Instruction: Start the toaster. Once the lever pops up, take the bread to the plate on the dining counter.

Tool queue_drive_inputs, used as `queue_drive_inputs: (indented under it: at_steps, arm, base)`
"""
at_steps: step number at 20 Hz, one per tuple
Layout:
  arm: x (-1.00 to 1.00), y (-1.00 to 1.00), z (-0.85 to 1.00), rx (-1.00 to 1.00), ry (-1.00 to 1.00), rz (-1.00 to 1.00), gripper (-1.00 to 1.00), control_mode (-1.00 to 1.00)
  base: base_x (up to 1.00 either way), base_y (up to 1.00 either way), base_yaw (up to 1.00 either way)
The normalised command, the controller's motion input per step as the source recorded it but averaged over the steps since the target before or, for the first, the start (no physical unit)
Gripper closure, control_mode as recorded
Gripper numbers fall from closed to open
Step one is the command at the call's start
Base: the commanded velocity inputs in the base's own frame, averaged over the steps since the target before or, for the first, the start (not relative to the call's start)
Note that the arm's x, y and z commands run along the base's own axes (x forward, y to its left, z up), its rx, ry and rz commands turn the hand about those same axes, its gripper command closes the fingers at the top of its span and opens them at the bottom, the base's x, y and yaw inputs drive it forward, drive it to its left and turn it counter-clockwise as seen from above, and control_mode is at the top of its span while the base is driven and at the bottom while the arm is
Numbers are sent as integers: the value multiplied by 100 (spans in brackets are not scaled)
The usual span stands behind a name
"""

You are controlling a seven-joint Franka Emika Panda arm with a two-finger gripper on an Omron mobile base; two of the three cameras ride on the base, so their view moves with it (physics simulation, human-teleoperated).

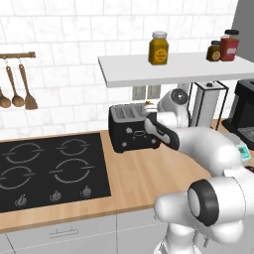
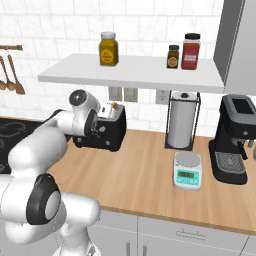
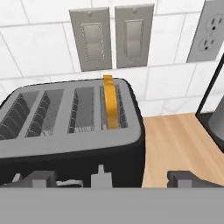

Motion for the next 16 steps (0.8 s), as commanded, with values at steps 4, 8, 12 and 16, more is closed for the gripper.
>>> queue_drive_inputs:
  at_steps: [4,8,12,16]
  arm:
    - [45,0,-31,0,2,0,-100,-100]
    - [43,0,-21,0,0,0,-100,-100]
    - [56,-9,-15,0,0,0,-100,-100]
    - [63,-10,-15,0,1,0,-100,-100]
  base:
    - [0,0,0]
    - [0,0,0]
    - [0,0,0]
    - [0,0,0]
